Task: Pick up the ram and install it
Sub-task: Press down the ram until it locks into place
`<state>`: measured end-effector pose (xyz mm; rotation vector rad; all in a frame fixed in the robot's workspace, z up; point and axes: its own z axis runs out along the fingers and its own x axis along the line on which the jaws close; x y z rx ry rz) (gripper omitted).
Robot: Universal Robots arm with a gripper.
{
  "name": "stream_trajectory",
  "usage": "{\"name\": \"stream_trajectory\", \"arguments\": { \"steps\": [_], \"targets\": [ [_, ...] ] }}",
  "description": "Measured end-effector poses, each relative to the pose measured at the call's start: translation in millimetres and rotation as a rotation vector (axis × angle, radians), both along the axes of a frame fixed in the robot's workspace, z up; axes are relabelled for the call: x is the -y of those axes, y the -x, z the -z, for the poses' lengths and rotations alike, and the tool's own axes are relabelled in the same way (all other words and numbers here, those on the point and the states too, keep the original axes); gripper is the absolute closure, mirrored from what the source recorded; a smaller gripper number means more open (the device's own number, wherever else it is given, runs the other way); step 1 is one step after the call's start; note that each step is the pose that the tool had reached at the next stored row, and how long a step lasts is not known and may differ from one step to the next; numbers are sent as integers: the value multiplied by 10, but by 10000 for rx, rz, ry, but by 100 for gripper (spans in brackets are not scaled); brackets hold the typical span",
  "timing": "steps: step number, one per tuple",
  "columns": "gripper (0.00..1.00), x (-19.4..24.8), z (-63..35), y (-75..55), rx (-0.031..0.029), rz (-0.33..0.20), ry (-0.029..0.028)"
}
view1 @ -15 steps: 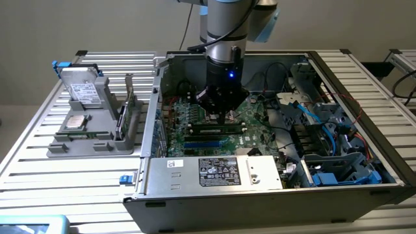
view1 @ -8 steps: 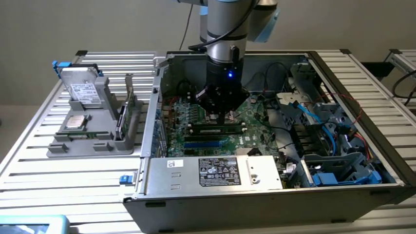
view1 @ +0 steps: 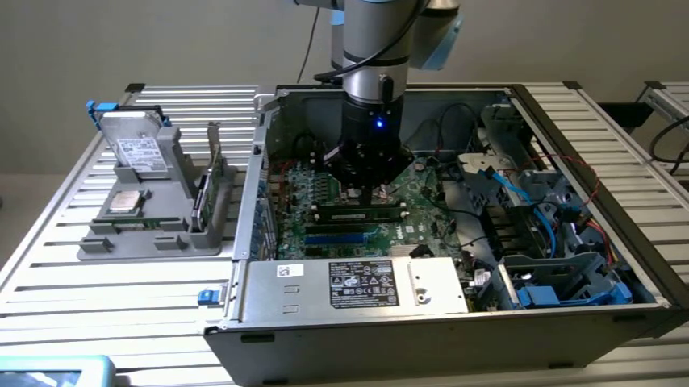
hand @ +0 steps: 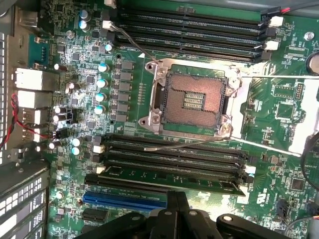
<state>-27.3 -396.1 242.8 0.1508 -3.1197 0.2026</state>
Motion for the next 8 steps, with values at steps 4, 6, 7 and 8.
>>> {"name": "stream_trajectory", "arguments": {
  "steps": [4, 6, 7, 8],
  "targets": [
    [89, 0, 0, 0, 12, 181, 4],
    [89, 0, 0, 0, 12, 181, 3],
    [89, 0, 0, 0, 12, 181, 3],
    [89, 0, 0, 0, 13, 181, 3]
  ]
}}
